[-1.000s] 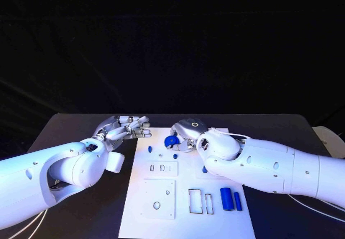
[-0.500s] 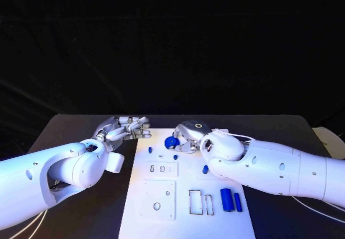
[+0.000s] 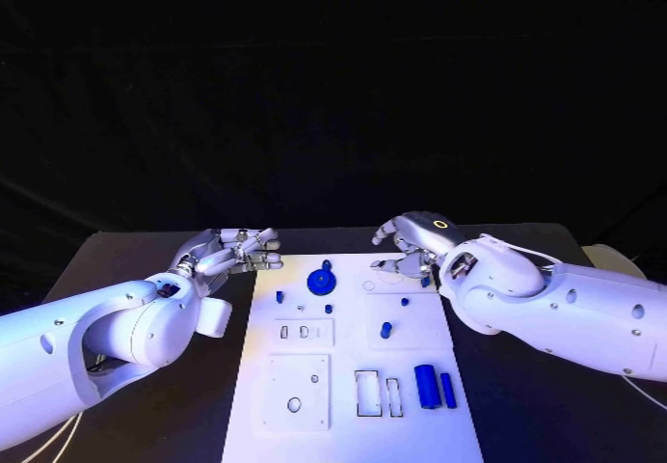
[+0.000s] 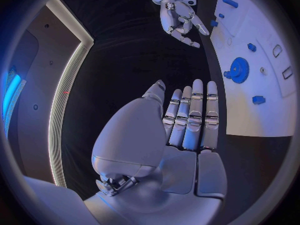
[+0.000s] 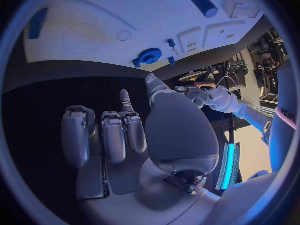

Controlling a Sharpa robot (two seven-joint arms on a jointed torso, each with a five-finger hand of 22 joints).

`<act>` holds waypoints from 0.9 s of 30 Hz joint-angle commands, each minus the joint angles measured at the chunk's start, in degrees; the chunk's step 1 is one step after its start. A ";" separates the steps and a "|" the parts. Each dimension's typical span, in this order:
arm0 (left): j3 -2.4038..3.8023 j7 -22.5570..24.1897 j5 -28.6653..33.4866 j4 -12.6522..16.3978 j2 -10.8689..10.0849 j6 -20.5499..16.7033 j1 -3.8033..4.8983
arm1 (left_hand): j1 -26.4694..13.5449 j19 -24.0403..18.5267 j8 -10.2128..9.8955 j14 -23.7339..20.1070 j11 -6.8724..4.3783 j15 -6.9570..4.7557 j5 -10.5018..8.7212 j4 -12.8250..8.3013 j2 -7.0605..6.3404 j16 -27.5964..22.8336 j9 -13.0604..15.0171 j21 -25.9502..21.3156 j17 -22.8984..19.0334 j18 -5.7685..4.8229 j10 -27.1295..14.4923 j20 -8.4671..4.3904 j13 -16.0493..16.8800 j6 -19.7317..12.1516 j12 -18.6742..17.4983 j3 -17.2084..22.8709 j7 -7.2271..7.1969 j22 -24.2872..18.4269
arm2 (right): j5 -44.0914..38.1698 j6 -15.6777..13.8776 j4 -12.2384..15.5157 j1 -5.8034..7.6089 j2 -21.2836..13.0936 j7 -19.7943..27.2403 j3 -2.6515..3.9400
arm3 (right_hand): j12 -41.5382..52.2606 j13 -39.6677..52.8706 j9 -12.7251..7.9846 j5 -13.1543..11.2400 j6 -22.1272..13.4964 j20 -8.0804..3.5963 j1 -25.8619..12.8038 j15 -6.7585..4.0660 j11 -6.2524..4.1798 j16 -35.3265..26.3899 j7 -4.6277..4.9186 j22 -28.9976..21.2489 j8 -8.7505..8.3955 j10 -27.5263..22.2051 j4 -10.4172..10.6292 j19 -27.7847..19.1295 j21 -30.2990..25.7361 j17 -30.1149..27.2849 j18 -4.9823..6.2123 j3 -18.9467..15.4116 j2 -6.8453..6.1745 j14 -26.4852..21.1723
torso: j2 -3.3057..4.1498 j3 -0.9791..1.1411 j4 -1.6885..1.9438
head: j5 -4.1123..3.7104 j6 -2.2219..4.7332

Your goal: Assemble the parts on the task board

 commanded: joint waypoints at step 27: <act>-0.01 0.31 0.11 -1.29 0.76 1.36 0.05 | 0.84 0.31 -0.44 0.24 0.38 0.25 0.22 -0.18 -0.29 -0.41 -0.02 -0.35 0.10 0.30 0.14 0.04 0.07 0.10 -0.49 0.37 0.28 -0.13 | 13.51 7.87 -5.62 -2.06 -7.25 13.22 -0.08 | 0.06 11.47 -0.59 5.12 0.11 -0.07 1.80 -0.02 -0.22 0.05 0.07 4.51 -2.89 2.75 -1.88 0.37 0.29 14.25 0.16 -1.41 0.29 5.78 | -0.49 0.48 -0.63 | -0.91 -0.32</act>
